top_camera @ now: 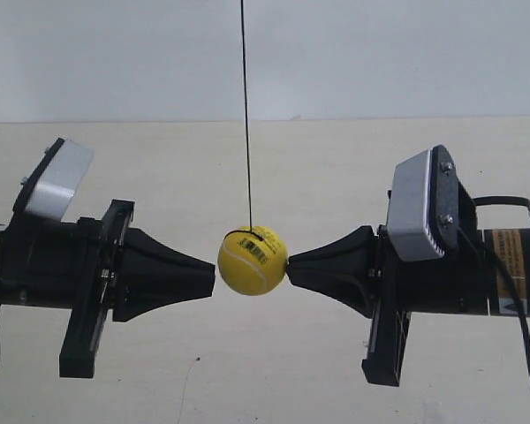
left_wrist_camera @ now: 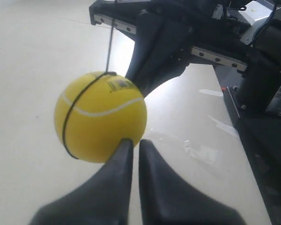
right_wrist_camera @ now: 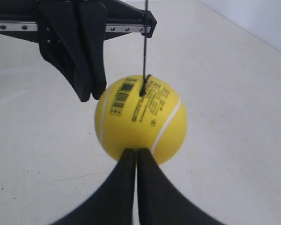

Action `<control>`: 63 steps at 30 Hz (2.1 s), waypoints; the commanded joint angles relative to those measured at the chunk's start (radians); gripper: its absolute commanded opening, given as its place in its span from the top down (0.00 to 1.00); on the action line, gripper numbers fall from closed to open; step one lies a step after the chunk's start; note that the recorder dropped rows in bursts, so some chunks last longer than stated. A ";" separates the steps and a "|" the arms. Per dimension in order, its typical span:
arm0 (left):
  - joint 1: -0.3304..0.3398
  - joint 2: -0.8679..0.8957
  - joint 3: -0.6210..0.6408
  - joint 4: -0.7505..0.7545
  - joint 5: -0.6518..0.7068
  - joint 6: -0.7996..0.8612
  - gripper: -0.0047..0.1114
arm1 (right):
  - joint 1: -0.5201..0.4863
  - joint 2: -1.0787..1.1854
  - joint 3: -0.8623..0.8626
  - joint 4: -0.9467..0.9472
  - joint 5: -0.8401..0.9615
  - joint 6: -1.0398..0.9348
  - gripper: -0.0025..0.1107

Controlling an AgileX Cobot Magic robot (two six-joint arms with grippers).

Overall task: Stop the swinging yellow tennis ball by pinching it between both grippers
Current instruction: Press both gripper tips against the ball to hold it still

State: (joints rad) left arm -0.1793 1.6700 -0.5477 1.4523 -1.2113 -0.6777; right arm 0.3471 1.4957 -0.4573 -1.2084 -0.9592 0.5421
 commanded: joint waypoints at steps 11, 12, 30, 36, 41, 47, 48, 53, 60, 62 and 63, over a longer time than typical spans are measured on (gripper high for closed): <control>-0.005 0.080 -0.042 -0.033 -0.010 0.044 0.92 | 0.001 -0.008 -0.005 0.045 0.049 -0.047 0.98; -0.005 0.080 -0.044 -0.033 -0.010 0.044 0.92 | 0.001 -0.008 -0.005 0.054 0.053 -0.053 0.98; -0.005 0.080 -0.054 -0.064 0.002 0.052 0.92 | 0.001 -0.008 -0.013 0.077 0.069 -0.062 0.98; -0.005 0.080 -0.054 -0.057 0.000 0.050 0.92 | 0.001 -0.008 -0.013 0.072 0.074 -0.046 0.98; -0.005 0.080 -0.054 -0.057 -0.010 0.050 0.92 | 0.001 -0.008 -0.013 0.063 0.074 -0.025 0.98; -0.005 0.082 -0.054 -0.076 -0.010 0.057 0.92 | 0.001 -0.008 -0.013 0.048 0.042 -0.019 0.98; -0.005 0.082 -0.054 -0.076 -0.010 0.062 0.92 | 0.001 -0.008 -0.013 0.046 0.037 -0.019 0.98; -0.005 0.082 -0.054 -0.080 -0.010 0.066 0.92 | 0.001 -0.008 -0.013 0.043 0.037 -0.017 0.98; -0.005 0.082 -0.054 -0.080 -0.010 0.066 0.92 | 0.001 -0.008 -0.013 0.041 0.026 -0.017 0.98; -0.005 0.082 -0.054 -0.080 -0.010 0.066 0.92 | 0.001 -0.008 -0.013 0.041 0.025 -0.015 0.98; -0.005 0.082 -0.054 -0.080 -0.010 0.066 0.92 | 0.001 -0.008 -0.013 0.041 0.025 -0.015 0.98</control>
State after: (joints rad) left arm -0.1793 1.7502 -0.5994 1.3863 -1.2074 -0.6154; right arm 0.3471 1.4957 -0.4658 -1.1648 -0.9191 0.5275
